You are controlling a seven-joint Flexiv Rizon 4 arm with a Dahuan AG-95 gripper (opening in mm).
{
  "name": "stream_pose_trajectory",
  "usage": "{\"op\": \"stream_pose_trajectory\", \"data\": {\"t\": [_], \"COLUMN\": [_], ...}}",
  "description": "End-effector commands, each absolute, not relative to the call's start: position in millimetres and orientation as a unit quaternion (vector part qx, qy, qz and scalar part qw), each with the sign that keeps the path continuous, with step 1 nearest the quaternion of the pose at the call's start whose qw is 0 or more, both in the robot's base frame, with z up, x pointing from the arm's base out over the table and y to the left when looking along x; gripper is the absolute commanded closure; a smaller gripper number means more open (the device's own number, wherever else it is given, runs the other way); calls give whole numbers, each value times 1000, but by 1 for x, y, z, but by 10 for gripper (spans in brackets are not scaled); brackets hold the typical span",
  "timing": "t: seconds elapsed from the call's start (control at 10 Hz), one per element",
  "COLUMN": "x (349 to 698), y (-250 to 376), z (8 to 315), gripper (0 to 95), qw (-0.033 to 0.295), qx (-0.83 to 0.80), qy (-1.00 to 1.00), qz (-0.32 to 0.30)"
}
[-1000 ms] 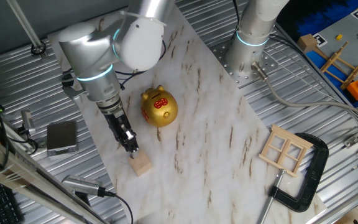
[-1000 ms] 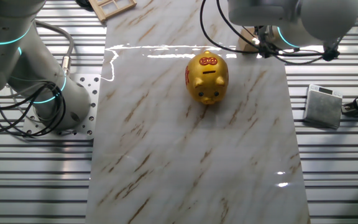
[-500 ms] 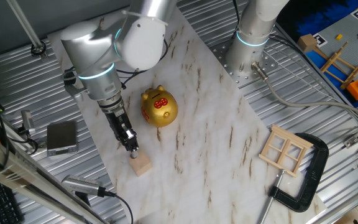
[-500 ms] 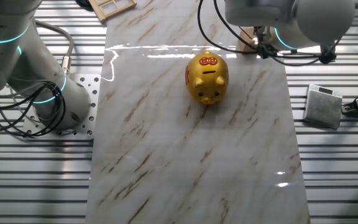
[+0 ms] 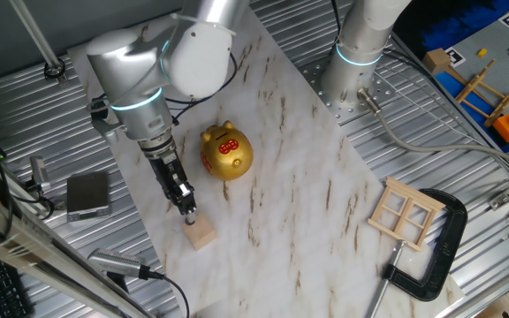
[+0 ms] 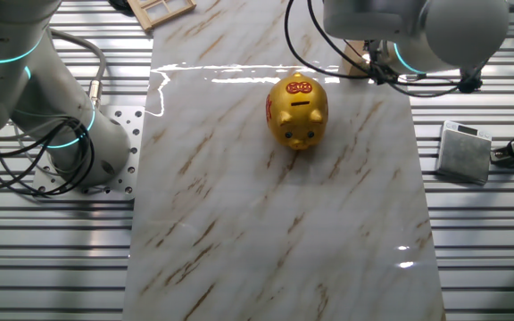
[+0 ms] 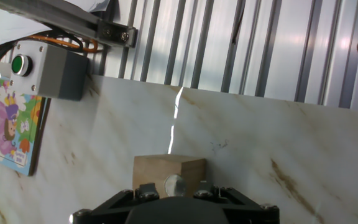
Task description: Drop coins into a piggy bank
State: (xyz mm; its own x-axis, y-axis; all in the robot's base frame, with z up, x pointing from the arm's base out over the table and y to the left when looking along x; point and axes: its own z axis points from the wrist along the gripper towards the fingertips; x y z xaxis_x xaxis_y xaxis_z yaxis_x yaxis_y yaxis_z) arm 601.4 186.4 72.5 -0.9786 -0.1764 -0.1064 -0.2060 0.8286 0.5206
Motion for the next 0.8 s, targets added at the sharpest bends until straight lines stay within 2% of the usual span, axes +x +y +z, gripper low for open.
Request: {"op": "stream_pose_trajectory", "data": {"t": [0.1, 0.8], "x": [603, 605], "y": [188, 187], "z": [73, 69], "gripper": [760, 760], "qw": [28, 30], "qx": [-99, -99], "qy": [954, 953], "qz": [283, 286]}}
